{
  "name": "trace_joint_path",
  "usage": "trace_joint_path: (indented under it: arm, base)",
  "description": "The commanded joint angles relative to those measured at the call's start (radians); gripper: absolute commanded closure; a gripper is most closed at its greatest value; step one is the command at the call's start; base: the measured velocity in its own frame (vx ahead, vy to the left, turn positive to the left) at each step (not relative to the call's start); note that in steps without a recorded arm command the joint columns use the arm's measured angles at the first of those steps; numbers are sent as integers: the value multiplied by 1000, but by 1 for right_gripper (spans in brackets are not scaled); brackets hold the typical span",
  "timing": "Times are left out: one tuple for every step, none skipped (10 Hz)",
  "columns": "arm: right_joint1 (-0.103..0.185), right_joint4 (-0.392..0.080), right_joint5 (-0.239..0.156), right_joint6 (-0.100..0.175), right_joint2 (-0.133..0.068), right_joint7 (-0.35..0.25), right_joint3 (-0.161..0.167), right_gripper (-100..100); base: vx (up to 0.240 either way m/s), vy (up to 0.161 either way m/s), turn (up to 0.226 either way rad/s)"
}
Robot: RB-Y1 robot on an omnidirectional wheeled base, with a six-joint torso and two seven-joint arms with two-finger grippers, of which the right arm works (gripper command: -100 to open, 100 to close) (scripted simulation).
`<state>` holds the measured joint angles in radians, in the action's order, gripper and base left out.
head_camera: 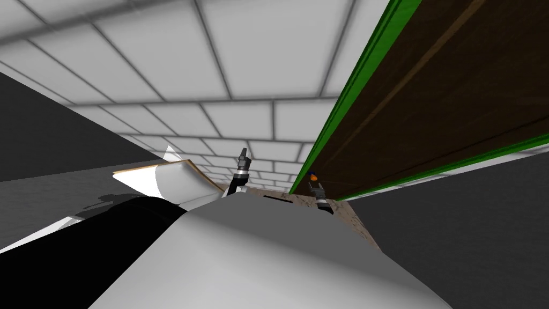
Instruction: Pull the door open
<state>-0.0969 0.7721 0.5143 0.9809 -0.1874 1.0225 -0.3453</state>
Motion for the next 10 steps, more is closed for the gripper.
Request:
trace_joint_path:
  arm:
    - [-10,-11,-13,15,-20,-10,-22,-100]
    - [-14,-28,-24,30,-34,-13,-39,-100]
    - [-16,-36,-29,37,-41,-14,-47,-100]
    - [-12,-28,-25,26,-40,-18,-40,-100]
    - [-12,-28,-25,26,-40,-18,-40,100]
    - [-12,-28,-25,26,-40,-18,-40,100]
    - [-12,-28,-25,26,-40,-18,-40,100]
    - [-12,-28,-25,26,-40,-18,-40,100]
    - [-12,-28,-25,26,-40,-18,-40,100]
    - [-12,-28,-25,26,-40,-18,-40,100]
  base:
    - [214,19,185]
    - [219,25,202]
    - [199,8,108]
    - [83,-4,14]
    - [-7,-3,-19]
    - [-27,-7,1]
    - [-25,-3,11]
    - [-17,-1,-2]
    - [-9,0,-6]
    - [0,0,0]
